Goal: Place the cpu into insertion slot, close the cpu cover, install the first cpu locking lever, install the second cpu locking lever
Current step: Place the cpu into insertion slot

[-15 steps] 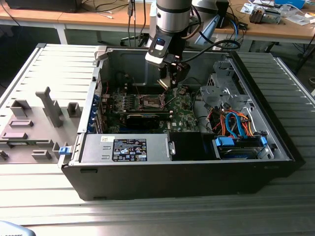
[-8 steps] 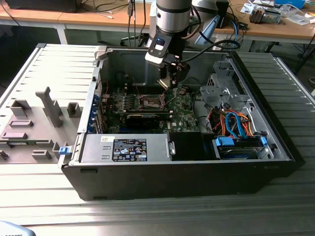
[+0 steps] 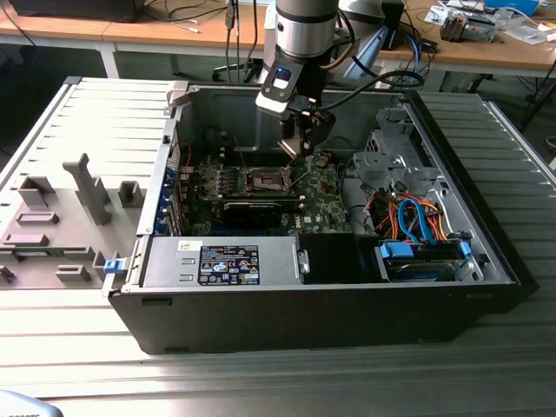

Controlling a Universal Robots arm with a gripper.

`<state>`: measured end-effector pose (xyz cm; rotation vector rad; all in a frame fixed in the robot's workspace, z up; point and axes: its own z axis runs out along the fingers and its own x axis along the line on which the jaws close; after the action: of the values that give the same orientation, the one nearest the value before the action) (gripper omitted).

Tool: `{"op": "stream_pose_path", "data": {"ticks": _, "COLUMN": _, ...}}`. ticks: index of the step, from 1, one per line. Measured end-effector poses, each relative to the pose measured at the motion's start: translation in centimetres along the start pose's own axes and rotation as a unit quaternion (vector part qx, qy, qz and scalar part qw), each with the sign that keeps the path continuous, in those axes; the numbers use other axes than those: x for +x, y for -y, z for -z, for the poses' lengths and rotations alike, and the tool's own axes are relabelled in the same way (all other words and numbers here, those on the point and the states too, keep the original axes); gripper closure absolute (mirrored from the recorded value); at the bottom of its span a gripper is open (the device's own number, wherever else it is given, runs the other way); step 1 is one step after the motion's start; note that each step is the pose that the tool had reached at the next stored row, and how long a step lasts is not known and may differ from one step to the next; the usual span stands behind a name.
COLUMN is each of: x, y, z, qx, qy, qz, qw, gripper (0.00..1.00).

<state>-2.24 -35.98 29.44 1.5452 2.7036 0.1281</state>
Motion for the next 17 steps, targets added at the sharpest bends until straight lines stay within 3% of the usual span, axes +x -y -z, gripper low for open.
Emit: {"op": "stream_pose_path", "data": {"ticks": 17, "x": 0.00, "y": 0.00, "z": 0.00, "qx": -0.0001, "qy": 0.0004, "qz": -0.005, "qw": 0.99999, "gripper": 0.46}}
